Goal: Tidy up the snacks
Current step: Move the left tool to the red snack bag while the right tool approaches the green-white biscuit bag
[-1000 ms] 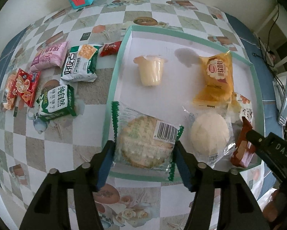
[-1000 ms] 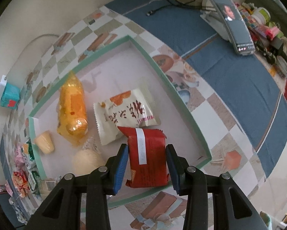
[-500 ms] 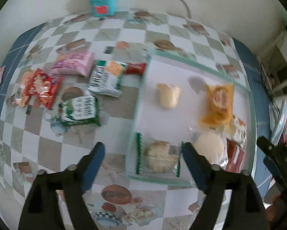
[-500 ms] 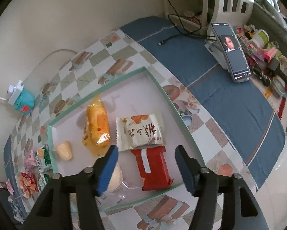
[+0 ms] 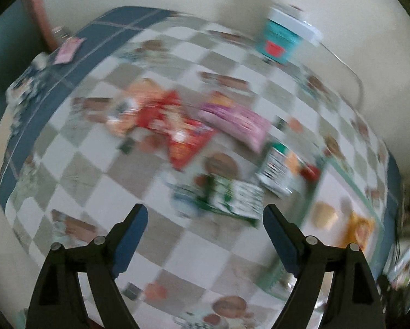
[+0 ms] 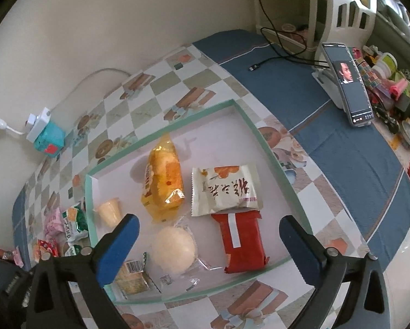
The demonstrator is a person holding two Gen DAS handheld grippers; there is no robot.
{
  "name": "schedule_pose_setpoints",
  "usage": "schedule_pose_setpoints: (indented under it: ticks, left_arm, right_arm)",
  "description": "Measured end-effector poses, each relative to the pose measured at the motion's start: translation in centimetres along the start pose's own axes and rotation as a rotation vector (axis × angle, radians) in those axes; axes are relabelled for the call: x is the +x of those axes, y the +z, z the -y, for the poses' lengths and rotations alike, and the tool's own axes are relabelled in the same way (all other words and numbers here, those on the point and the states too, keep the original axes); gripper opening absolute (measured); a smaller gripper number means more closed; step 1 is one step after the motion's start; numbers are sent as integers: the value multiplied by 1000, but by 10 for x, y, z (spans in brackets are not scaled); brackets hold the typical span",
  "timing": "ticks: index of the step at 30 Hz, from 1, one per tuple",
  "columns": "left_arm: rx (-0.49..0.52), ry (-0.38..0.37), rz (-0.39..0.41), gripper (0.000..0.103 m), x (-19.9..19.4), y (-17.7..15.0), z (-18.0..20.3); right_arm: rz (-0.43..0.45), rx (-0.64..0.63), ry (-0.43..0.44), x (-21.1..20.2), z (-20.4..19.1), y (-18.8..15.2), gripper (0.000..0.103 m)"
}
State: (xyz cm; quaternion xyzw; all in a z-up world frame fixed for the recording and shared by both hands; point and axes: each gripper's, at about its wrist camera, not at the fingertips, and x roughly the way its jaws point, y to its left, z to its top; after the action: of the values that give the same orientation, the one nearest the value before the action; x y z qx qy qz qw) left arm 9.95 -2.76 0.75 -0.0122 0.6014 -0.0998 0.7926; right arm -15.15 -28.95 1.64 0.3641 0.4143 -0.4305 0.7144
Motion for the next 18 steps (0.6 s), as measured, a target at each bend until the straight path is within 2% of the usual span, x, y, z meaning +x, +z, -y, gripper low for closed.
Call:
schedule_pose_setpoints:
  ticks: [6,18]
  left_arm:
    - [-138,39,18,87,0,19,-51]
    - [-274,73,33,87,-2,38,-117]
  right_arm:
    - [-22,-40,1,4,-18,-7,103]
    - [-55,-173,31,5,-91,-38,103]
